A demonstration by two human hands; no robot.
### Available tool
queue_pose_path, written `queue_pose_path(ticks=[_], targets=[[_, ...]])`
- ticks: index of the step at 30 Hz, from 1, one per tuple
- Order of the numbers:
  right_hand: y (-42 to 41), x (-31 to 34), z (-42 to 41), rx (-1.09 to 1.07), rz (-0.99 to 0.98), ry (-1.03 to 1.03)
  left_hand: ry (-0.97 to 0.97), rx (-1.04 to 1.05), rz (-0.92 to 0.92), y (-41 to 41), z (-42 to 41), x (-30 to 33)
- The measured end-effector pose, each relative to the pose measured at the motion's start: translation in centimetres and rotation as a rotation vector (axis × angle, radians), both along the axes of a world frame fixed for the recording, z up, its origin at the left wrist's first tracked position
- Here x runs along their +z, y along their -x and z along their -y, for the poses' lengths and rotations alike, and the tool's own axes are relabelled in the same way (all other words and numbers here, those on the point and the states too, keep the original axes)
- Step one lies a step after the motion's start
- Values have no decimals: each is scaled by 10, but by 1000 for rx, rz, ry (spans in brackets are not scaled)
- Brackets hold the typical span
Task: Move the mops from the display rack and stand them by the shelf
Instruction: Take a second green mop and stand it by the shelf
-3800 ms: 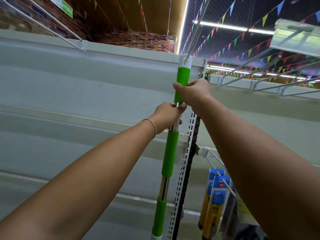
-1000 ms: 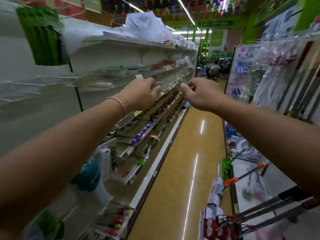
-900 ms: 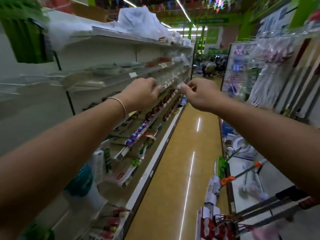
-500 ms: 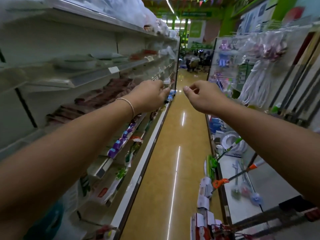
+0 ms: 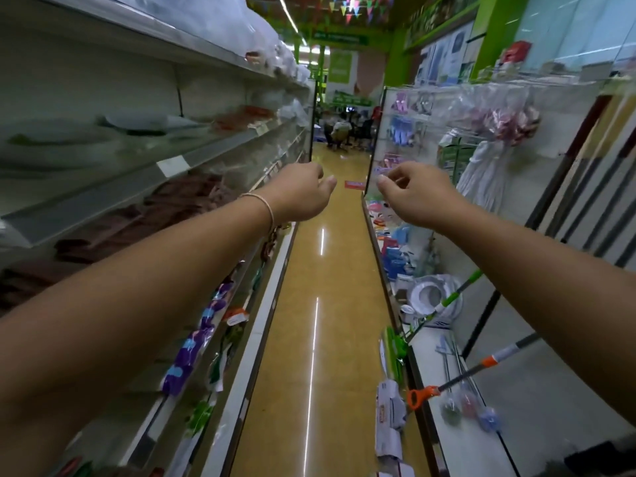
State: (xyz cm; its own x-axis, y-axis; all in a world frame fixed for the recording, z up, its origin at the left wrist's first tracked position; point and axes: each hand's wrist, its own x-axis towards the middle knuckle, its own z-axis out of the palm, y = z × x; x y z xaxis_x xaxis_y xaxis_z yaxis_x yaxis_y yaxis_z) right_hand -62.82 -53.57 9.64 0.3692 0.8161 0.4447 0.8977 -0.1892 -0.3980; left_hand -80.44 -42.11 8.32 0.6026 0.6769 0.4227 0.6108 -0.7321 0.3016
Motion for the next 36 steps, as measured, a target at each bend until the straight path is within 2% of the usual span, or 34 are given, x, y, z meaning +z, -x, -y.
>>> queue_pose_path(ticks=[9,16,21,36], targets=[[-70,-21,-98,-21,49,32,19,-16,-45,-76,-106,-25],[-165,-21,-211,-15,-30,54,47,0,-81,-167,-229,-25],[-233,-10,-278,-26,0,41,44,8,-51,-227,-296,-19],[-370,-49,-464,-155,66,103,-65,-55,-104,-390,-497,-46]])
